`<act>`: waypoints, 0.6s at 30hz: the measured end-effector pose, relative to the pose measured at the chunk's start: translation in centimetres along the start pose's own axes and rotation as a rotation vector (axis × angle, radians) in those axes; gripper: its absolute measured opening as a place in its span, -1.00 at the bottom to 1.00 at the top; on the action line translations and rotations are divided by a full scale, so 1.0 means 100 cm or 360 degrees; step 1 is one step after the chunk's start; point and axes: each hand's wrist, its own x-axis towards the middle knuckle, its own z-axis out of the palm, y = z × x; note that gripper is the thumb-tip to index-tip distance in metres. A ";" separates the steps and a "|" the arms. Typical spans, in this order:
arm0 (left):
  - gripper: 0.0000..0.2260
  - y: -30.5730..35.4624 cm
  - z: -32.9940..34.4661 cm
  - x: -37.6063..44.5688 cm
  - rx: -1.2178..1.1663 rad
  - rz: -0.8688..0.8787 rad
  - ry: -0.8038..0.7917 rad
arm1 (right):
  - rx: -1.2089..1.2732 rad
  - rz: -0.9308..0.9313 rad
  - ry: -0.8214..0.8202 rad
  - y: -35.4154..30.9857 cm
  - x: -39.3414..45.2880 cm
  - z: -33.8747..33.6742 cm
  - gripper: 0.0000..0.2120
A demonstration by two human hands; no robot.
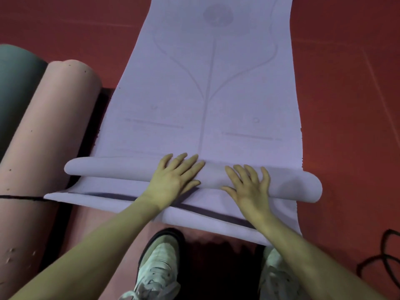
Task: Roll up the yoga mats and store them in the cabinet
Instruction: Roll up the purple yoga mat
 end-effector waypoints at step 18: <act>-0.58 0.035 0.020 0.033 0.0104 -0.0119 0.0045 | 0.0081 0.0114 -0.0027 0.063 -0.005 -0.021 -0.58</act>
